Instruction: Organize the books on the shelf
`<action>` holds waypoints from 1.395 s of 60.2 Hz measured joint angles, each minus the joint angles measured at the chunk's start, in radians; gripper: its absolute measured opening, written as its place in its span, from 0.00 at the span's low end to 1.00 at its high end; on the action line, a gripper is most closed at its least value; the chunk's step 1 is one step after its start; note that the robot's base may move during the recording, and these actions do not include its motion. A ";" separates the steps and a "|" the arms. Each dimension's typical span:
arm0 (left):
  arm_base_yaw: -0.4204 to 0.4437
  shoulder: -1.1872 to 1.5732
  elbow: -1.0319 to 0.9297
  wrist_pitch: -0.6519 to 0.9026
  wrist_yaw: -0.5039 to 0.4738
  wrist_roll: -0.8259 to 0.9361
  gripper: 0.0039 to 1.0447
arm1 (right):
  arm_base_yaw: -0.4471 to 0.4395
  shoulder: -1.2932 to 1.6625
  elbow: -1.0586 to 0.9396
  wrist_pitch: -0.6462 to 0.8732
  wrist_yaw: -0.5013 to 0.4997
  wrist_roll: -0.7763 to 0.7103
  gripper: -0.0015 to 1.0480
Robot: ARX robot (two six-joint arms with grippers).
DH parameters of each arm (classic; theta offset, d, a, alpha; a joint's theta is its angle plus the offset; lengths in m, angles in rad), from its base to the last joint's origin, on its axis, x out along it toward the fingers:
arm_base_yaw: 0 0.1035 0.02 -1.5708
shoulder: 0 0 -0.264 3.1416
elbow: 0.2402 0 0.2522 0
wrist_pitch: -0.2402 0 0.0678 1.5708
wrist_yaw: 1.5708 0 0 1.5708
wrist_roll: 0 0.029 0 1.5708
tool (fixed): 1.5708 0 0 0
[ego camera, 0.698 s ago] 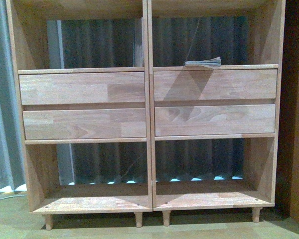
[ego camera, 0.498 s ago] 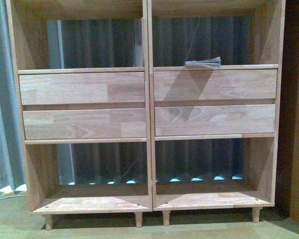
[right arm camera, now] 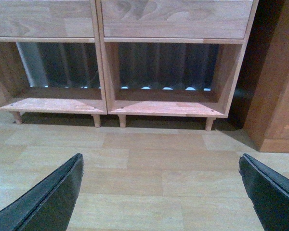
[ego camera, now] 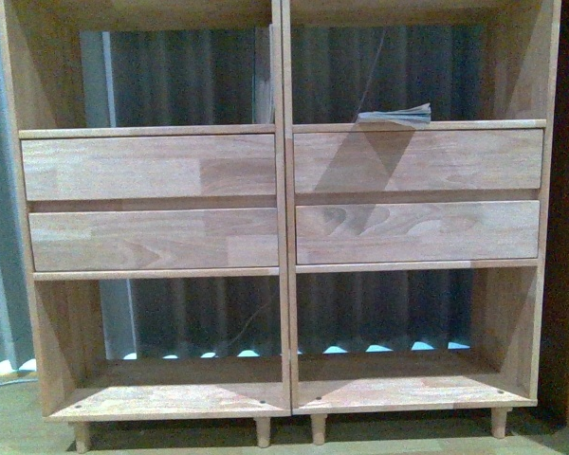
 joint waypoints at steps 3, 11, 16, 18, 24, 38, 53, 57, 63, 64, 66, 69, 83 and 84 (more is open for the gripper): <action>0.000 0.000 0.000 0.000 0.000 0.000 0.93 | 0.000 0.000 0.000 0.000 0.000 0.000 0.93; 0.000 0.000 0.000 0.000 0.000 0.000 0.93 | 0.000 0.000 0.000 0.000 0.000 0.000 0.93; 0.000 0.000 0.000 0.000 0.000 0.000 0.93 | 0.000 0.000 0.000 0.000 0.000 0.000 0.93; 0.000 0.000 0.000 0.000 0.000 0.000 0.93 | 0.000 0.000 0.000 0.000 0.000 0.000 0.93; 0.000 0.000 0.000 0.000 0.000 0.000 0.93 | 0.000 0.000 0.000 0.000 0.000 0.000 0.93; 0.000 0.000 0.000 0.000 0.000 0.000 0.93 | 0.000 0.000 0.000 0.000 -0.001 0.000 0.93; 0.000 0.000 0.000 0.000 0.000 0.000 0.93 | 0.000 0.000 0.000 0.000 0.000 0.000 0.93; 0.000 0.000 0.000 0.000 -0.001 0.000 0.93 | 0.000 0.000 0.000 0.000 0.000 0.000 0.93; 0.000 0.000 0.000 0.000 0.000 0.000 0.93 | 0.000 0.000 0.000 0.000 0.000 0.000 0.93; 0.000 0.000 0.000 0.000 0.000 0.000 0.93 | 0.000 0.000 0.000 0.000 0.000 0.000 0.93; 0.000 0.000 0.000 0.000 0.000 0.000 0.93 | 0.000 0.000 0.000 0.000 0.000 0.000 0.93; 0.000 0.000 0.000 0.000 0.000 0.000 0.93 | 0.000 0.000 0.000 0.000 0.000 0.000 0.93; 0.000 0.000 0.000 0.000 0.000 0.000 0.93 | 0.000 0.000 0.000 0.000 0.000 0.000 0.93; 0.000 0.000 0.000 0.000 0.000 0.000 0.93 | 0.000 0.000 0.000 0.000 0.000 0.000 0.93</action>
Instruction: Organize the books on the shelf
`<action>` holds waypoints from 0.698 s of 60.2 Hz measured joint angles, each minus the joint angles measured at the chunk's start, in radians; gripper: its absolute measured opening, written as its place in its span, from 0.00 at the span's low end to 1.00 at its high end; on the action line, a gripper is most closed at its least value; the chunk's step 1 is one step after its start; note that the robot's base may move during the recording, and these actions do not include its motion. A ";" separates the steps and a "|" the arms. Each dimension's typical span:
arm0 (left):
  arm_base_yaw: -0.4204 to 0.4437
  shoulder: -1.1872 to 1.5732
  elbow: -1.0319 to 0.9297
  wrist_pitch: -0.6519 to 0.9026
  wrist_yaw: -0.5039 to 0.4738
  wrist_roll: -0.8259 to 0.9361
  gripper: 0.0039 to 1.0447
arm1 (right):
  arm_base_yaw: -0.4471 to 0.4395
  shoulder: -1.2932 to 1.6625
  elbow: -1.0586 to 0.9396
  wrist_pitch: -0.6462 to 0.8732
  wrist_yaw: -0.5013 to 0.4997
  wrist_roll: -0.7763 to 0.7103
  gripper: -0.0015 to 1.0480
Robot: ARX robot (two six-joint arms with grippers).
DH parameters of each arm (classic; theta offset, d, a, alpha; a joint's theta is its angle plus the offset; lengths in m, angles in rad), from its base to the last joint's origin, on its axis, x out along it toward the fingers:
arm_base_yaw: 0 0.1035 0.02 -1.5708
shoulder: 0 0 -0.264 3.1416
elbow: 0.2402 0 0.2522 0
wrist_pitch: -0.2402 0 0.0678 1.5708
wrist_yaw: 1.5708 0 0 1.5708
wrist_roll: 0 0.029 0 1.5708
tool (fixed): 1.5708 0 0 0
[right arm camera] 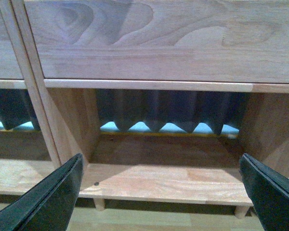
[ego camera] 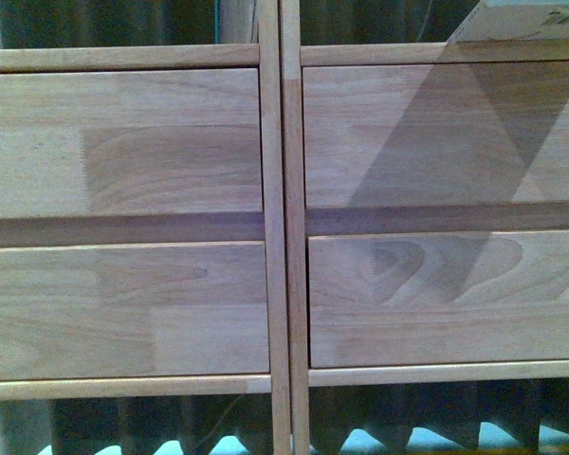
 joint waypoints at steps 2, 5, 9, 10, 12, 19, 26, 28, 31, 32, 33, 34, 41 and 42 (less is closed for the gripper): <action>0.000 0.000 0.000 0.000 0.000 0.000 0.93 | 0.000 0.000 0.000 0.000 0.000 0.000 0.93; 0.000 0.000 0.000 0.000 0.000 0.000 0.93 | 0.000 0.000 0.000 0.000 0.000 0.000 0.93; 0.000 0.000 0.000 0.000 0.000 0.000 0.93 | 0.000 0.000 0.000 0.000 0.001 0.000 0.93; 0.000 0.000 0.000 0.000 0.000 0.000 0.93 | 0.000 0.000 0.000 0.000 0.001 0.000 0.93; 0.000 0.000 0.000 0.000 0.000 0.000 0.93 | 0.000 0.000 0.000 0.000 0.000 0.000 0.93; 0.000 0.000 0.000 0.000 0.000 0.000 0.93 | 0.000 0.000 0.000 0.000 0.000 0.000 0.93; 0.000 0.000 0.000 0.000 0.000 0.000 0.93 | 0.000 0.000 0.000 0.000 0.000 0.000 0.93; 0.000 0.000 0.000 0.000 0.000 0.000 0.93 | 0.000 0.000 0.000 0.000 0.000 0.000 0.93; 0.000 0.000 0.000 0.000 0.000 0.000 0.93 | 0.000 0.000 0.000 0.000 0.000 0.000 0.93; 0.000 0.000 0.000 0.000 0.000 0.000 0.93 | 0.000 0.000 0.000 0.000 0.000 0.000 0.93; 0.000 0.000 0.000 0.000 0.000 0.000 0.93 | 0.000 0.000 0.000 0.000 0.000 -0.001 0.93; 0.000 0.000 0.000 0.000 0.000 0.000 0.93 | 0.000 0.000 0.000 0.000 0.000 0.000 0.93; 0.000 0.000 0.000 0.000 0.000 0.000 0.93 | 0.000 0.000 0.000 0.000 0.000 0.000 0.93; 0.000 0.000 0.000 0.000 0.000 0.000 0.93 | 0.000 0.000 0.000 0.000 0.000 0.000 0.93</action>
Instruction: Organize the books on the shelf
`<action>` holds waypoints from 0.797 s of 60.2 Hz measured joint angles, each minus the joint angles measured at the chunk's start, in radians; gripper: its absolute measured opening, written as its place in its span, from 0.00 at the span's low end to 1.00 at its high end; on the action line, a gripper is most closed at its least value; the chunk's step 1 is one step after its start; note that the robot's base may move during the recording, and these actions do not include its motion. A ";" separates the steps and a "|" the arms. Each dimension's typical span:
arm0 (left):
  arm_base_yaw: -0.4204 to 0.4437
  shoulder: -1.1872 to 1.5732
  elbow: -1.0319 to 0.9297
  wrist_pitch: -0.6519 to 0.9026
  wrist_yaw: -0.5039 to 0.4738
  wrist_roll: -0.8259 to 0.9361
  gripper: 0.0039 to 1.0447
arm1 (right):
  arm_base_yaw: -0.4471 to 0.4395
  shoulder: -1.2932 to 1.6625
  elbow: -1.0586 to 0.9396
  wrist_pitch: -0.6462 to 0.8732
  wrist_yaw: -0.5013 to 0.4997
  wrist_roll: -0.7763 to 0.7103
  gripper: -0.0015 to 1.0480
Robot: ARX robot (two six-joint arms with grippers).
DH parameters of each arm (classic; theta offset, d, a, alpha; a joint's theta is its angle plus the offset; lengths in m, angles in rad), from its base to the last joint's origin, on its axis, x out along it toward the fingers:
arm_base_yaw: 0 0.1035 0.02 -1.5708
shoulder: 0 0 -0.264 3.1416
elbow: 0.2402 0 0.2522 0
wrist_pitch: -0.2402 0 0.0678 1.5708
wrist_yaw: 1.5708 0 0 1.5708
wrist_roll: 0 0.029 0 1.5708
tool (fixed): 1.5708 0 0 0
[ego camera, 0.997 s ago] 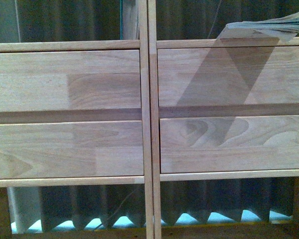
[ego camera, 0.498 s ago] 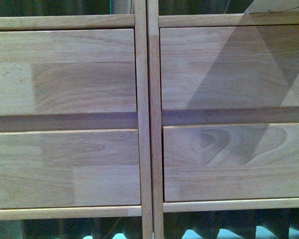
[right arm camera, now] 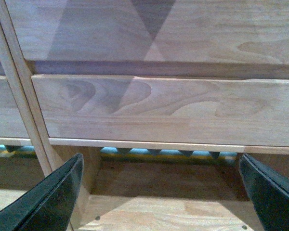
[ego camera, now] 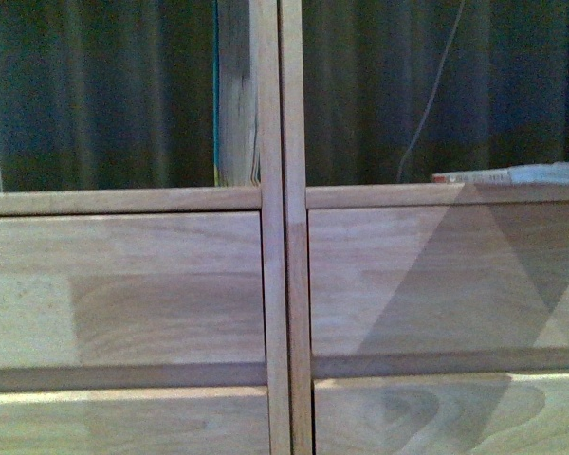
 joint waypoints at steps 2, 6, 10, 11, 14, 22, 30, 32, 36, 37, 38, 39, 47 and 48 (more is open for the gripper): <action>0.000 0.000 0.000 0.000 0.000 0.000 0.93 | 0.000 0.000 0.000 0.000 0.000 0.000 0.93; 0.000 0.000 0.000 0.000 0.000 0.000 0.93 | 0.000 0.000 0.000 0.000 0.000 0.000 0.93; 0.000 0.000 0.000 0.000 0.000 0.000 0.93 | 0.000 0.000 0.000 0.000 0.000 0.000 0.93; 0.000 0.000 0.000 0.000 0.000 0.000 0.93 | 0.000 0.000 0.000 0.000 0.000 0.000 0.93; 0.000 0.000 0.000 0.000 0.000 0.000 0.93 | 0.000 0.000 0.000 0.000 0.000 0.000 0.93; 0.000 0.000 0.000 0.000 0.000 0.000 0.93 | -0.102 0.230 0.126 -0.050 -0.417 0.280 0.93; 0.000 0.000 0.000 0.000 0.000 0.000 0.93 | -0.054 0.435 0.264 0.150 -0.426 0.512 0.93; 0.000 0.000 0.000 0.000 0.000 0.000 0.93 | -0.031 0.485 0.290 0.196 -0.405 0.563 0.93; 0.000 0.000 0.000 0.000 0.000 0.000 0.93 | 0.017 0.610 0.342 0.292 -0.344 0.654 0.93; 0.000 0.000 0.000 0.000 0.000 0.000 0.93 | 0.023 0.628 0.348 0.304 -0.333 0.674 0.93; 0.000 0.000 0.000 0.000 0.000 0.000 0.93 | 0.036 0.664 0.361 0.329 -0.312 0.702 0.93; 0.000 0.000 0.000 0.000 0.000 0.000 0.93 | 0.047 0.700 0.372 0.353 -0.291 0.729 0.93; 0.000 0.000 0.000 0.000 0.000 0.000 0.93 | 0.105 0.903 0.425 0.488 -0.166 0.899 0.93; 0.000 0.000 0.000 0.000 0.000 0.000 0.93 | 0.114 0.935 0.431 0.506 -0.150 0.926 0.93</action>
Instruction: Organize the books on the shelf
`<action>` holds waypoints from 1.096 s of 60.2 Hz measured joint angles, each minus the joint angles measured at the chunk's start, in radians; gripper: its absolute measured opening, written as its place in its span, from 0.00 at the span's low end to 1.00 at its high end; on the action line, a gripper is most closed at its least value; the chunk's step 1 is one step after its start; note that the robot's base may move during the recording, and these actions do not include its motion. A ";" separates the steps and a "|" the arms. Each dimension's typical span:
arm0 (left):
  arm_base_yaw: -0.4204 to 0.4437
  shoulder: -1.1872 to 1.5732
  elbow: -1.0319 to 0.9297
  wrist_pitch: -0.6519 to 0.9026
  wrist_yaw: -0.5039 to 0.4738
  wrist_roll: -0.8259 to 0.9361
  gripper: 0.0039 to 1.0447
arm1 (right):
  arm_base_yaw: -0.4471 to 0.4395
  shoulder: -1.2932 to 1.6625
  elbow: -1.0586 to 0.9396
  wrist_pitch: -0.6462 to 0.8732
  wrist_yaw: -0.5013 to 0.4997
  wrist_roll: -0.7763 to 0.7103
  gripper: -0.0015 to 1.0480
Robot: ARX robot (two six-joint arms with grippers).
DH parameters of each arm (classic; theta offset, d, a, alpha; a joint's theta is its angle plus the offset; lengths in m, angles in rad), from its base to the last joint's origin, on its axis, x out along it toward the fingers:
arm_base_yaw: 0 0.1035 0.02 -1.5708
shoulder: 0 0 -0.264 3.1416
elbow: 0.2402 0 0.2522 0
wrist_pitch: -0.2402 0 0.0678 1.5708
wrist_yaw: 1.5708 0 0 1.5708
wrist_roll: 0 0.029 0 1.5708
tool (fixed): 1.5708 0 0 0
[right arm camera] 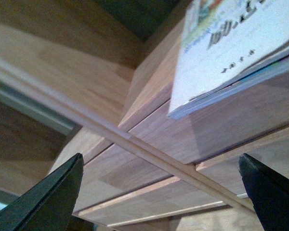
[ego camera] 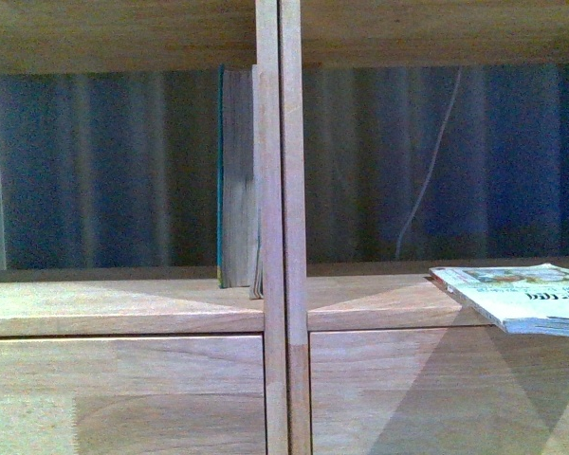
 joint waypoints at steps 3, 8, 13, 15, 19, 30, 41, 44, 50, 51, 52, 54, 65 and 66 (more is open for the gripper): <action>0.000 0.000 0.000 0.000 0.000 0.000 0.93 | 0.020 0.064 0.006 0.041 0.032 0.047 0.93; 0.000 0.000 0.000 0.000 0.000 0.000 0.93 | 0.048 0.132 0.023 0.090 0.059 0.108 0.93; 0.000 0.000 0.000 0.000 0.000 0.000 0.93 | 0.060 0.181 0.050 0.128 0.076 0.140 0.93; 0.000 0.000 0.000 0.000 0.000 0.000 0.93 | 0.060 0.198 0.060 0.138 0.082 0.148 0.93; 0.000 0.000 0.000 0.000 0.000 0.000 0.93 | 0.049 0.234 0.073 0.173 0.106 0.164 0.93; 0.000 0.000 0.000 0.000 0.000 0.000 0.93 | -0.003 0.315 0.123 0.205 0.115 0.189 0.93; 0.000 0.000 0.000 0.000 0.000 0.000 0.93 | -0.035 0.389 0.161 0.246 0.121 0.211 0.93; 0.000 0.000 0.000 0.000 0.000 0.000 0.93 | -0.038 0.406 0.175 0.257 0.121 0.211 0.93; 0.000 0.000 0.000 0.000 0.000 0.000 0.93 | -0.044 0.446 0.221 0.263 0.133 0.210 0.85; 0.000 0.000 0.000 0.000 0.000 0.000 0.93 | -0.045 0.450 0.226 0.263 0.134 0.209 0.83; 0.000 0.000 0.000 0.000 0.000 0.000 0.93 | -0.047 0.457 0.235 0.263 0.135 0.208 0.80; 0.000 0.000 0.000 0.000 0.000 0.000 0.93 | -0.049 0.468 0.248 0.260 0.138 0.206 0.76; 0.000 0.000 0.000 0.000 0.000 0.000 0.93 | -0.063 0.494 0.282 0.250 0.141 0.206 0.50; 0.000 0.000 0.000 0.000 0.000 0.000 0.93 | -0.065 0.494 0.282 0.250 0.140 0.206 0.47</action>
